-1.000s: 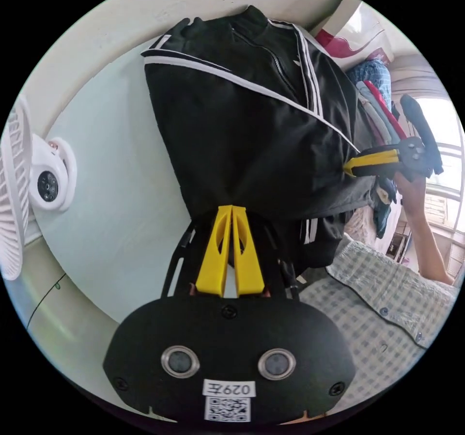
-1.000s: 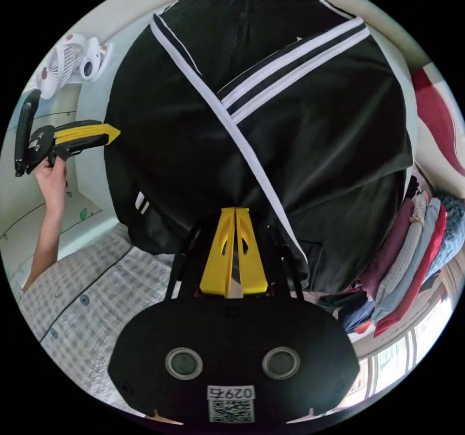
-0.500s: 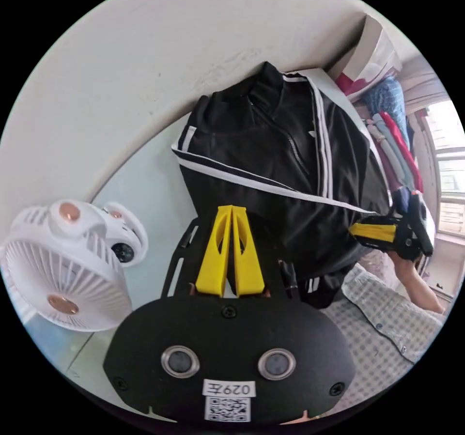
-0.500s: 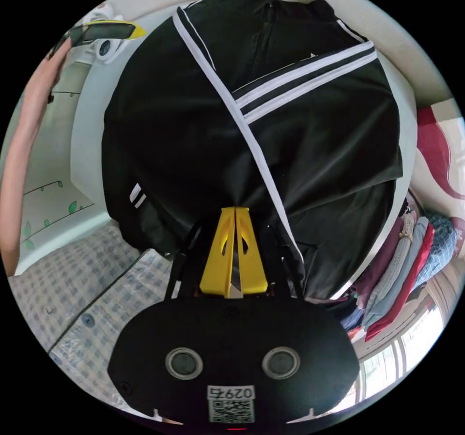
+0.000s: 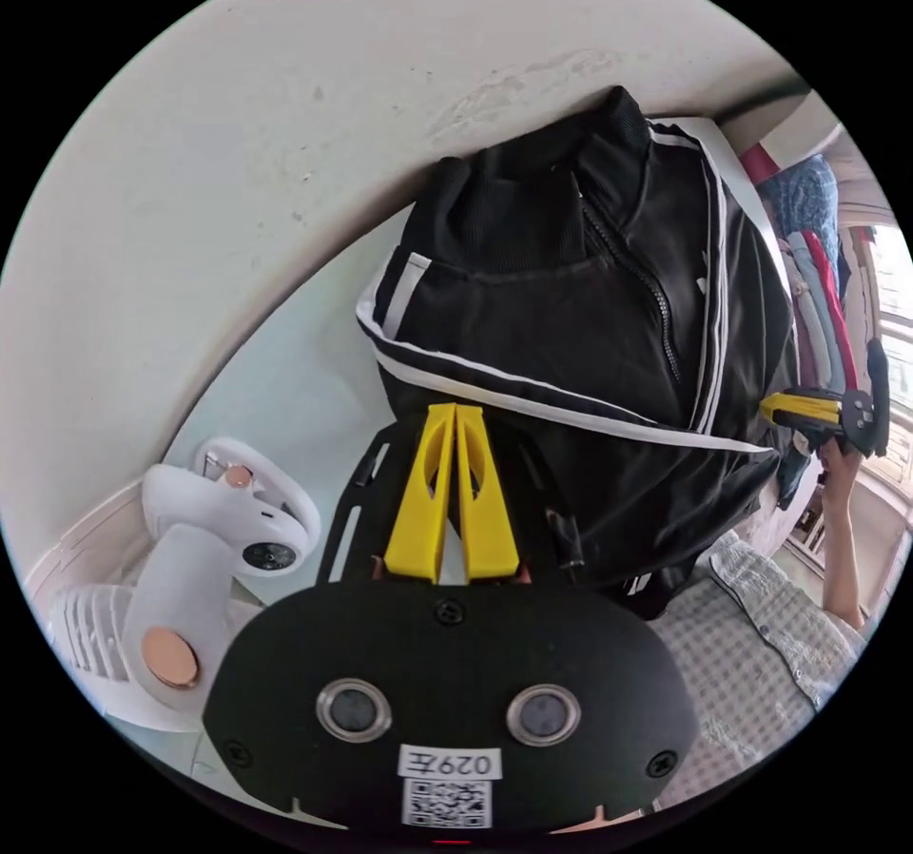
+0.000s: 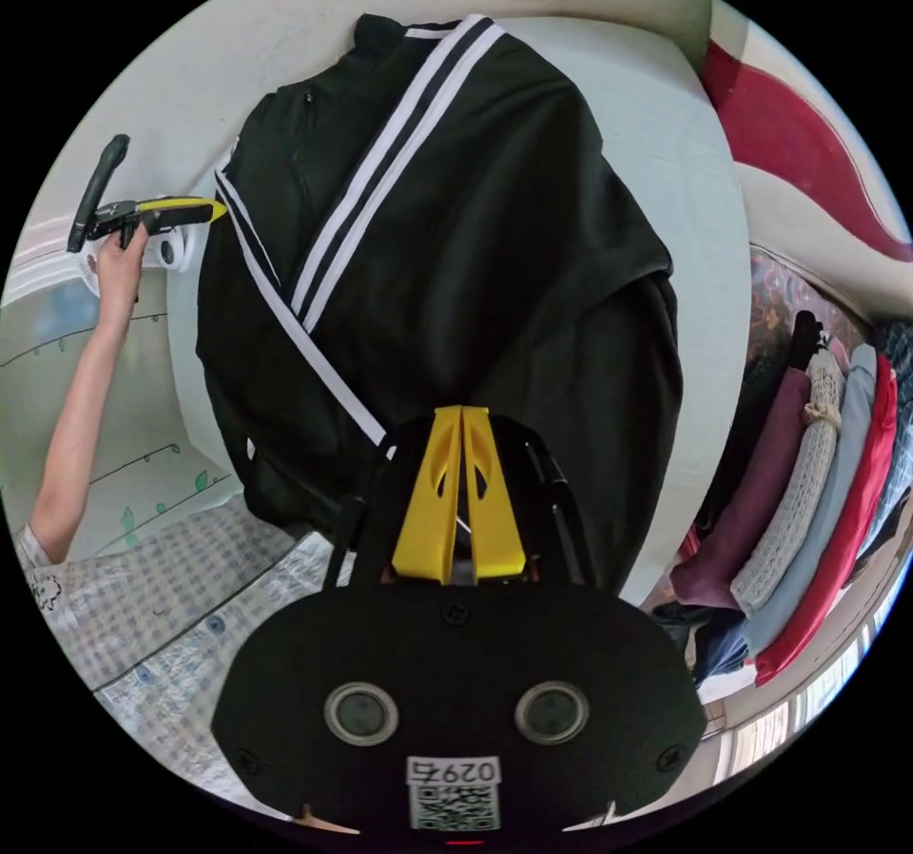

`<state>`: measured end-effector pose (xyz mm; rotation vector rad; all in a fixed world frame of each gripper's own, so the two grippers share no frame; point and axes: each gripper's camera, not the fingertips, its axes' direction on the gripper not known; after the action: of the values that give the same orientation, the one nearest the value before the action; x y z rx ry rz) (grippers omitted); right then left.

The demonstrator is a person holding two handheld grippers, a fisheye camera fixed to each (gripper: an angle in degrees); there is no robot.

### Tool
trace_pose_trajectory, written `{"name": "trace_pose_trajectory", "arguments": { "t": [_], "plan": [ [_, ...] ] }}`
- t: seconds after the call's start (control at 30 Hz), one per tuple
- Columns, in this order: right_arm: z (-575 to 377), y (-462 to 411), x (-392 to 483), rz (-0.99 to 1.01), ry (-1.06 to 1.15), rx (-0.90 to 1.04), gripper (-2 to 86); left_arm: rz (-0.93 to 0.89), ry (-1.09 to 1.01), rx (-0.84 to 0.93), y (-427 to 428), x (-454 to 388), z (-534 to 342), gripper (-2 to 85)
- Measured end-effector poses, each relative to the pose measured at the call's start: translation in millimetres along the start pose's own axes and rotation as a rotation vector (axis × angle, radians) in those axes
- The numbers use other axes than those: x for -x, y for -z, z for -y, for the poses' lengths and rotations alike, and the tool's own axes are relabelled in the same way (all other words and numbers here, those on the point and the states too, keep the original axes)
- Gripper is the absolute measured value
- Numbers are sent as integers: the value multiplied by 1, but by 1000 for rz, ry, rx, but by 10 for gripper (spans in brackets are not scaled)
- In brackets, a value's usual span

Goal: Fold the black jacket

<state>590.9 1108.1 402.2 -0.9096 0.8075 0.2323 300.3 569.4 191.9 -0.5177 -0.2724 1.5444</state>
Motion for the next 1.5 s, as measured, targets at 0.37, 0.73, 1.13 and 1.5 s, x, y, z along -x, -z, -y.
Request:
{"name": "trace_pose_trajectory", "arguments": {
  "t": [0.37,0.73,1.13,1.5],
  "plan": [
    [-23,-8,-31,60,27,-2,-6,212,92,-40,42,8,-5,-10],
    [-26,-13,-49,124,73,45,-5,-33,92,-88,16,-14,-38,-10],
    [-81,1,-29,139,89,-100,-5,-427,80,-303,24,16,-115,-10],
    [-151,-51,-2,63,-1,-63,-5,-576,-133,1,-95,-52,-215,-10]
  ]
}}
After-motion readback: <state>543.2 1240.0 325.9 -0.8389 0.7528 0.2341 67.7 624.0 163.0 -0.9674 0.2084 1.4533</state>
